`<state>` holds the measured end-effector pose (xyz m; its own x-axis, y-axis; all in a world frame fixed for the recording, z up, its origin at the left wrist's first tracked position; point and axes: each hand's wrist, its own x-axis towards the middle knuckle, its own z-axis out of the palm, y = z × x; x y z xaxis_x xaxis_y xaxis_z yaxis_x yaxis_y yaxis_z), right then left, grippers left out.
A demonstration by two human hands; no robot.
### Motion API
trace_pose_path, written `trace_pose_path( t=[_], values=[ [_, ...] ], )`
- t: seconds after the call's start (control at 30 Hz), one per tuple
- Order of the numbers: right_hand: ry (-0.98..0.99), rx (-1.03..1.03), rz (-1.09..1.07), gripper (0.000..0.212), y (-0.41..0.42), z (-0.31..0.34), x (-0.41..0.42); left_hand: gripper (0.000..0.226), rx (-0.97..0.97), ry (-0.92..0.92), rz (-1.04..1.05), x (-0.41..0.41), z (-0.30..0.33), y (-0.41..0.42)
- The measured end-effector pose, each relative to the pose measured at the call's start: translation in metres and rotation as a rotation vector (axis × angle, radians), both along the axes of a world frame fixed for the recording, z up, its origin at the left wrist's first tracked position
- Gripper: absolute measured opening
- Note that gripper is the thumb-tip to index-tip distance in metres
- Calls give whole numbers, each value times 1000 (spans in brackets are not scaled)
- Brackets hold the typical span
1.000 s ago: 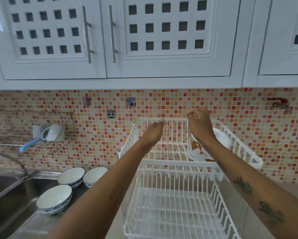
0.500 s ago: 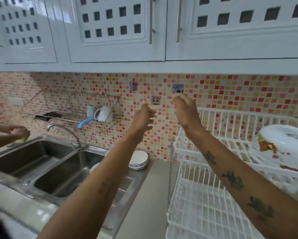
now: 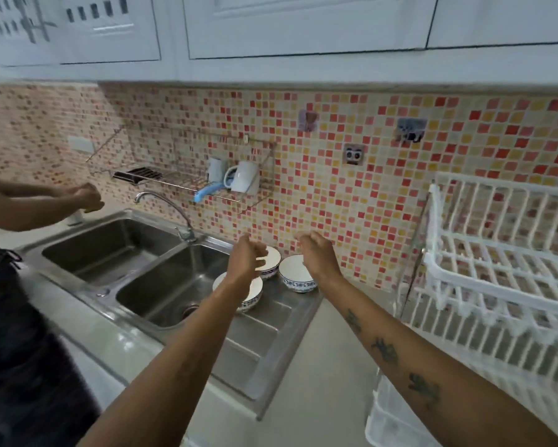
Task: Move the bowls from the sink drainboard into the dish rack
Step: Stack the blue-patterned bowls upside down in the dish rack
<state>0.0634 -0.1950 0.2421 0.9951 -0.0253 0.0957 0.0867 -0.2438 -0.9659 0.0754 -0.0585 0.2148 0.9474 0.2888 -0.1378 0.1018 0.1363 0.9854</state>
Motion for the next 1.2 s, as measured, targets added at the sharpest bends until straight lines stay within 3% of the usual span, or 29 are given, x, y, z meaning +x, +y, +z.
trace_pose_path(
  t=[0.07, 0.2, 0.33, 0.57, 0.67, 0.83, 1.1, 1.2],
  values=[
    [71, -5, -13, 20, 7, -26, 15, 55, 0, 29, 21, 5, -21, 16],
    [193, 22, -60, 30, 19, -68, 38, 60, -45, 109, 54, 16, -63, 48],
    [288, 17, -40, 17, 32, -100, 55, 59, -100, 192, 78, 26, -95, 69],
    [373, 3, -44, 12, 57, -138, 87, 54, -108, 206, 186, 55, -133, 94],
    [416, -47, -39, 18, 66, -152, 100, 56, -67, 211, 220, 67, -147, 104],
    [484, -50, -65, 48, 81, -172, 127, 57, -62, 258, 255, 91, -158, 117],
    [504, 66, -90, 48, 106, -189, 160, 61, -62, 281, 254, 132, -170, 127],
    [535, 116, -95, 39, 110, -200, 165, 65, -89, 286, 232, 142, -175, 131]
  ],
)
